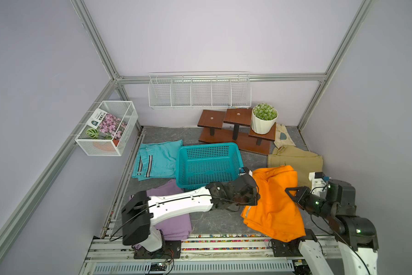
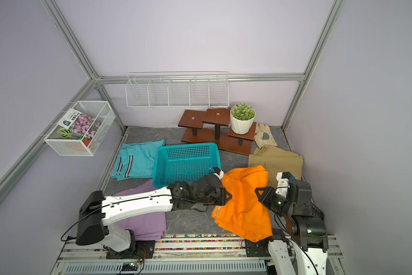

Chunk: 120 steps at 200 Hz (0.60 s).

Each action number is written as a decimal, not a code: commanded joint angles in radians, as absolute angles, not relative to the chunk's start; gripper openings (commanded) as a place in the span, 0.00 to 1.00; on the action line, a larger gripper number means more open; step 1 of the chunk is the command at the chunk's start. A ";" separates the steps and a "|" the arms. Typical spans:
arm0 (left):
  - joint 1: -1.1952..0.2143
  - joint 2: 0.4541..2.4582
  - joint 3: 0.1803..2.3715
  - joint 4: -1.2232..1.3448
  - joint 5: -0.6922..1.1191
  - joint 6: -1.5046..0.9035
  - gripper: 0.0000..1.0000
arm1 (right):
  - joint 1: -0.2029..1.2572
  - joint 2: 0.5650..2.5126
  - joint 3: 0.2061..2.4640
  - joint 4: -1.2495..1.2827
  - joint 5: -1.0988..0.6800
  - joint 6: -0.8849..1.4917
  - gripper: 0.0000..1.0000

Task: Put the folded long pants in the basket
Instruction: Place the long pant in the basket.

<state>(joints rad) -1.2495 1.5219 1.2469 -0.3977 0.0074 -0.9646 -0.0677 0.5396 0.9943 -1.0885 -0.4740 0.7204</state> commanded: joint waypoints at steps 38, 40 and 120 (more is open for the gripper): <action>-0.940 1.161 1.210 -0.546 -0.048 -0.749 0.00 | 0.066 0.806 1.056 -0.524 -0.580 0.829 0.00; -0.927 1.154 1.210 -0.547 -0.043 -0.744 0.00 | 0.083 0.817 1.065 -0.517 -0.557 0.820 0.00; -0.410 1.149 1.125 -0.531 0.243 -0.671 0.00 | 0.439 1.613 1.553 -0.404 -0.331 0.699 0.00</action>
<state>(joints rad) -0.4782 1.1351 1.1069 -0.5583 0.2035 -0.7345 0.4503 1.4822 1.4681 -0.4889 -0.3824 0.7292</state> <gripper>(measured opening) 0.168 0.149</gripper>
